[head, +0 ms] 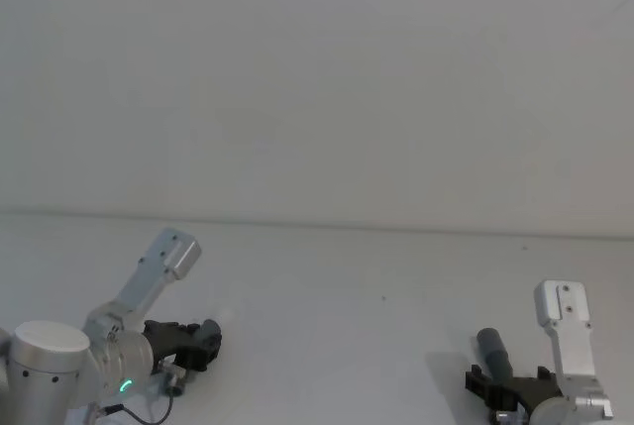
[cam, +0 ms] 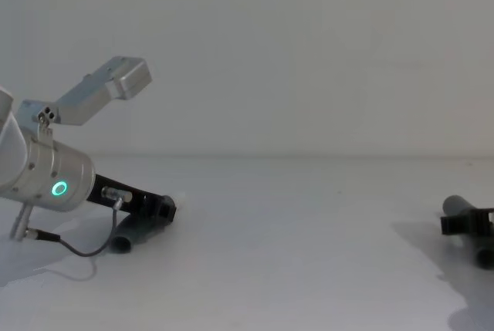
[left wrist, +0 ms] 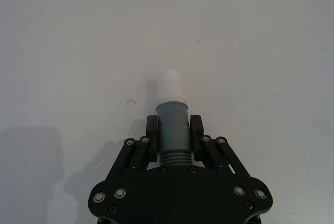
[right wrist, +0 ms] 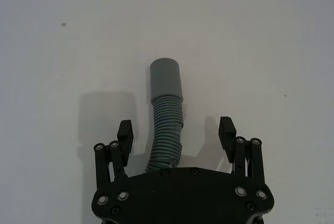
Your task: Use both hands to pick up one end of the pipe from the table, align the ends, and insert them.
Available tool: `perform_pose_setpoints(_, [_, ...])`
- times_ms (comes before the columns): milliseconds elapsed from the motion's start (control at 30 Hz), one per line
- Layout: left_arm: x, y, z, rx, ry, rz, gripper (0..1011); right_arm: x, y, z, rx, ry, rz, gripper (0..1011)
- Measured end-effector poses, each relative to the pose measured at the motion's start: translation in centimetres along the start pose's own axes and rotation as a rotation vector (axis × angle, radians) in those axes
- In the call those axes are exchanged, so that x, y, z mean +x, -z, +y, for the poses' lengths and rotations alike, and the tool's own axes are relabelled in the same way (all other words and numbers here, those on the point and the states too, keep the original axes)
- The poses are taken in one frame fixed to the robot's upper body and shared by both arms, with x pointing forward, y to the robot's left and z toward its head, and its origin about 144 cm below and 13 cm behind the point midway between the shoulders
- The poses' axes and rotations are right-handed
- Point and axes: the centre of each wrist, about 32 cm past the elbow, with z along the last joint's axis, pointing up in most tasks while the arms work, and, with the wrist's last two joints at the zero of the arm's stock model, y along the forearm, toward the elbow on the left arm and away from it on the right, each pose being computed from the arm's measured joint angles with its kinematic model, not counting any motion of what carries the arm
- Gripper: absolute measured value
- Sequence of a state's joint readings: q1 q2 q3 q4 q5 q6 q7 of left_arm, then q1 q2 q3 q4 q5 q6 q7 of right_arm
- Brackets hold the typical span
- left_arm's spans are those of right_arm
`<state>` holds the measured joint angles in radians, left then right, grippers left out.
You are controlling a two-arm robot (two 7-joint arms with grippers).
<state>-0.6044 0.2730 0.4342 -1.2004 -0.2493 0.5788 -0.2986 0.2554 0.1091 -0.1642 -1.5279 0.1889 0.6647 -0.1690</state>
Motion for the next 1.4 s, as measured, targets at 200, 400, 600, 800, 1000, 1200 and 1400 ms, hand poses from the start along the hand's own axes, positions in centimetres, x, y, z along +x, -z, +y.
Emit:
perform_pose_setpoints(200, [0.00, 0.00, 0.00, 0.000, 0.000, 0.000, 327, -0.03, 0.04, -0.11, -0.002, 0.002, -0.002, 977])
perform_pose_setpoints(400, [0.00, 0.00, 0.00, 0.000, 0.000, 0.000, 327, -0.06, 0.08, -0.18, -0.002, 0.003, -0.003, 825])
perform_pose_setpoints(600, [0.00, 0.00, 0.00, 0.000, 0.000, 0.000, 327, -0.06, 0.09, -0.22, -0.002, 0.003, -0.003, 635])
perform_pose_setpoints(800, [0.00, 0.00, 0.00, 0.000, 0.000, 0.000, 327, -0.07, 0.09, -0.24, -0.002, 0.003, -0.003, 450])
perform_pose_setpoints(1000, [0.00, 0.00, 0.00, 0.000, 0.000, 0.000, 327, -0.09, 0.09, -0.26, -0.003, 0.003, -0.003, 274])
perform_pose_setpoints(1200, [0.00, 0.00, 0.00, 0.000, 0.000, 0.000, 327, -0.09, 0.10, -0.28, -0.002, 0.004, -0.004, 215])
perform_pose_setpoints(1400, [0.00, 0.00, 0.00, 0.000, 0.000, 0.000, 327, -0.10, 0.11, -0.28, -0.003, 0.003, -0.004, 215])
